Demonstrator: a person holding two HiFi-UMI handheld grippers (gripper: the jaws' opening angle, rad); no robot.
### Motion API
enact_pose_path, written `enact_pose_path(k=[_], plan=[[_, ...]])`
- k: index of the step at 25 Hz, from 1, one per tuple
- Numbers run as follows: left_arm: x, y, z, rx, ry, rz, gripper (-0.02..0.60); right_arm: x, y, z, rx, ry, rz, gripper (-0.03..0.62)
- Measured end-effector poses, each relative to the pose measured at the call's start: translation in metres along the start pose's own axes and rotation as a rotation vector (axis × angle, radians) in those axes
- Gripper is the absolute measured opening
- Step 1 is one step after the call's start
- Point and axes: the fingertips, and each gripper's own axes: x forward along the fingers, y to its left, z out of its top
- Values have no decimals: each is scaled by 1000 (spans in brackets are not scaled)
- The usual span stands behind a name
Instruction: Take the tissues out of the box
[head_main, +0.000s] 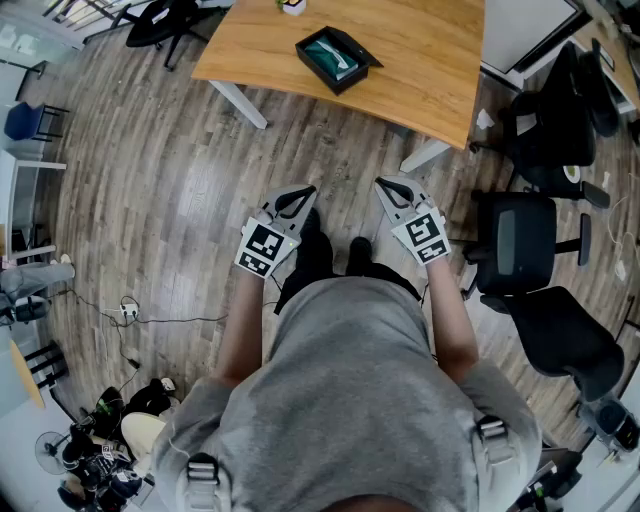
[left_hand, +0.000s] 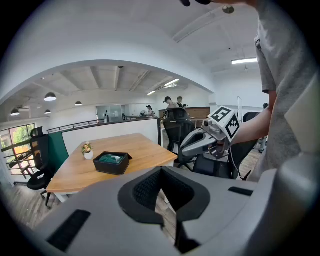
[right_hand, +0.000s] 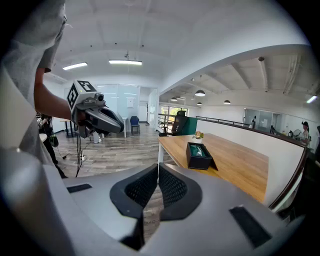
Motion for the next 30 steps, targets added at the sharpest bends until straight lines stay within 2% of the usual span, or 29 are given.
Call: enact_pose_path(k=[21,30], plan=[[-9,-5,6,-3,-18,-6,18,-9,2,7,-6,-33,9,17],[-14,-8,10,-18,-53,-25,21,-8,9,9,-10,-42,17,54]])
